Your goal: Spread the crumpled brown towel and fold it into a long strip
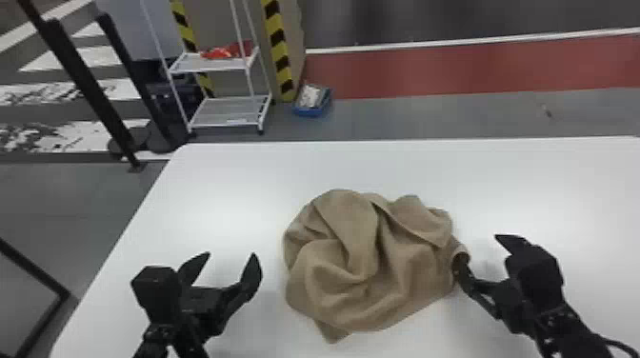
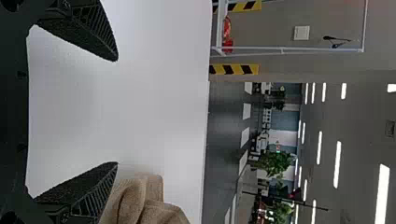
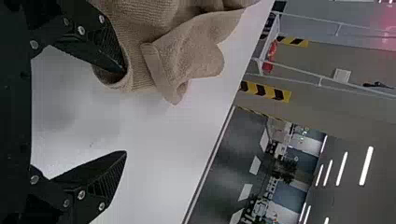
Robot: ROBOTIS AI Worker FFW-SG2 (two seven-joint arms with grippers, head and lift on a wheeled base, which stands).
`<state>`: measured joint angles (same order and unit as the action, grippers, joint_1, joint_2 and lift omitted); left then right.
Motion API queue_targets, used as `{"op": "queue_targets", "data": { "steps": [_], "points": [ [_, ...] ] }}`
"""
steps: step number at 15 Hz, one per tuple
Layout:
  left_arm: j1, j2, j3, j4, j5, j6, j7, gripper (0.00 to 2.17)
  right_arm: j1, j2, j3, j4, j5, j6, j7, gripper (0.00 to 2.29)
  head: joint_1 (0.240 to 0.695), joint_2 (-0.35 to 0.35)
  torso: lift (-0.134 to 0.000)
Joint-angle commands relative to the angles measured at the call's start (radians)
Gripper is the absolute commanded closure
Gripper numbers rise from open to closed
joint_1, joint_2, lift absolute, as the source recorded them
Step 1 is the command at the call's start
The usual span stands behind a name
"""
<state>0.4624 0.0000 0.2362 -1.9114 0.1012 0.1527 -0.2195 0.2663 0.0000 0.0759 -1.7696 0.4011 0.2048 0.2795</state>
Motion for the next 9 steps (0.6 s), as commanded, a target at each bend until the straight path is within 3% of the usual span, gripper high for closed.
{"op": "queue_targets", "data": {
  "steps": [1,2,5,7,9],
  "points": [
    [0.001,-0.003,0.0,0.0,0.002,0.0,0.0,0.08,-0.007,0.001,0.007,0.006,0.025,-0.003,0.001,0.96,0.695,0.196,-0.125],
    [0.001,-0.003,0.0,0.002,0.002,0.003,0.0,0.08,-0.007,0.001,0.007,0.004,0.027,0.0,0.007,1.33,0.695,0.198,-0.125],
    [0.001,-0.003,0.0,0.005,0.003,0.0,0.0,0.08,-0.016,0.001,0.007,0.004,0.041,0.012,0.029,1.89,0.695,0.202,-0.125],
    [0.001,-0.003,0.0,0.005,0.005,0.0,0.0,0.08,-0.024,0.001,0.004,-0.002,0.058,0.025,0.056,2.02,0.695,0.203,-0.125],
    [0.001,-0.003,0.0,0.003,0.005,0.003,0.0,0.08,-0.039,0.001,-0.013,-0.037,0.074,0.012,0.132,2.02,0.695,0.204,-0.125]
  ]
}}
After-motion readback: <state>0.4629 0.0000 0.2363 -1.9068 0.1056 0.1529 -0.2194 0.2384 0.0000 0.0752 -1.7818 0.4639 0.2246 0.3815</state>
